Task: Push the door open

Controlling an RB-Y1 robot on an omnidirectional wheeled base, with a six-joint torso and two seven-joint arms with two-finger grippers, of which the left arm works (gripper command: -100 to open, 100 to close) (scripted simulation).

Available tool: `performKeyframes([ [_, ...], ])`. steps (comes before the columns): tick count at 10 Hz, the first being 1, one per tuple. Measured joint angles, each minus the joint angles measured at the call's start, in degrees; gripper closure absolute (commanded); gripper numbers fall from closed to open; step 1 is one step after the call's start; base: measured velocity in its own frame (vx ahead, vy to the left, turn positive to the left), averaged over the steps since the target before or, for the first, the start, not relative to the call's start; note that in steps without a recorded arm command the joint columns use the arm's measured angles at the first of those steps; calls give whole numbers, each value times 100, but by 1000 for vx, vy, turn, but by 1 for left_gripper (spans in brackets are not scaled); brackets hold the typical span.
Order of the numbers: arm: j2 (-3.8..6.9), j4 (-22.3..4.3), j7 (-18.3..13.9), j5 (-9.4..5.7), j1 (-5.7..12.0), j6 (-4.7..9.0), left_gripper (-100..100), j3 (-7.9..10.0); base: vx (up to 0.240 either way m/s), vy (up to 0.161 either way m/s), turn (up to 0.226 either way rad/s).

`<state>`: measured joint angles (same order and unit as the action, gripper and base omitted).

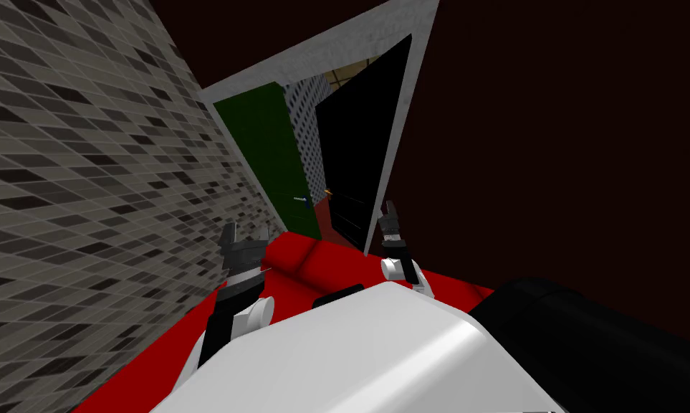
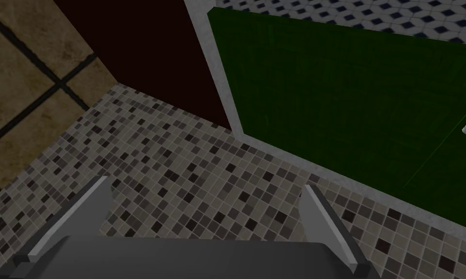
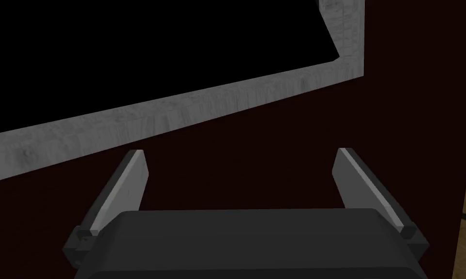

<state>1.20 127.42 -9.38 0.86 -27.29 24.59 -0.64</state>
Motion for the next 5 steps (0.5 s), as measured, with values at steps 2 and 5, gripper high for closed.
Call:
performKeyframes([
  [2,39,-229,61,12,151,-2,-100,34,49,108,-116],
  [5,180,-635,85,-18,393,-15,-100,178,66,153,-135],
])
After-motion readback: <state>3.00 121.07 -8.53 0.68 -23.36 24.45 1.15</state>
